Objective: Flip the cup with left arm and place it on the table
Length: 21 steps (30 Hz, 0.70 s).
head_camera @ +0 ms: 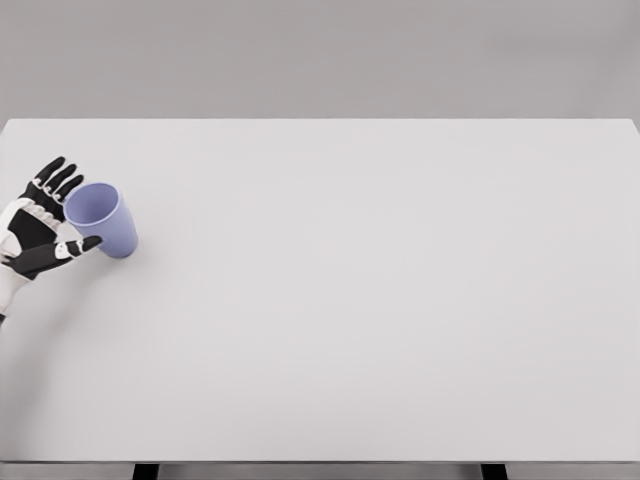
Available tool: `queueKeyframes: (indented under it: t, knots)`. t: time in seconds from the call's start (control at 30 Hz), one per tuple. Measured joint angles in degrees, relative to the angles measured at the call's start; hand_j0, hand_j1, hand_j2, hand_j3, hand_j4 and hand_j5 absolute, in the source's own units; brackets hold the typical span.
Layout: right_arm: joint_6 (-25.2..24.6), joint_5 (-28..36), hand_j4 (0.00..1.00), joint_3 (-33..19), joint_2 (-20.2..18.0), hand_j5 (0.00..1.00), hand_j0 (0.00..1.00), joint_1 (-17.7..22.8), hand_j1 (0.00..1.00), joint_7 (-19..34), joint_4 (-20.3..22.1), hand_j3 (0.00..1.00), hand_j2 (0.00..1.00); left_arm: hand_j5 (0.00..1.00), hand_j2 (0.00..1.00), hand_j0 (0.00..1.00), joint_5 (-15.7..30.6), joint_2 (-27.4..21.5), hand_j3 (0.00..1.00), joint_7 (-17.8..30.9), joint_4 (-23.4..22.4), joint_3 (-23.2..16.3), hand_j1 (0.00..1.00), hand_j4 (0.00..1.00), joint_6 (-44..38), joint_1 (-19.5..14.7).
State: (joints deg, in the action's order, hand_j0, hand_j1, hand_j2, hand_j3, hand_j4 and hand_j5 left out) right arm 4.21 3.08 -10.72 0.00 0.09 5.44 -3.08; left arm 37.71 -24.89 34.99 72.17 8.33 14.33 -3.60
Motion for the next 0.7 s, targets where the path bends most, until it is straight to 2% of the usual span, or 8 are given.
queueKeyframes:
  t: [0.27, 0.53, 0.7]
  knots:
    - [0.0, 0.0, 1.0, 0.0, 0.0, 1.0, 1.0, 0.0, 1.0, 0.0, 0.0, 1.0, 1.0, 1.0, 1.0, 1.0, -0.1, -1.2, 1.0, 0.0, 1.9, 1.6, 1.0, 1.0, -0.1, 2.5]
    - [0.0, 0.0, 1.0, 0.0, 0.0, 1.0, 1.0, 0.0, 1.0, 0.0, 0.0, 1.0, 1.0, 1.0, 1.0, 1.0, -0.5, -5.7, 1.0, 0.0, 3.4, 1.9, 1.0, 1.0, -0.8, 2.5]
    - [0.0, 0.0, 1.0, 0.0, 0.0, 1.0, 1.0, 0.0, 1.0, 0.0, 0.0, 1.0, 1.0, 1.0, 1.0, 1.0, -0.6, -9.0, 1.0, 0.0, 6.7, 2.0, 1.0, 1.0, -3.5, 1.8]
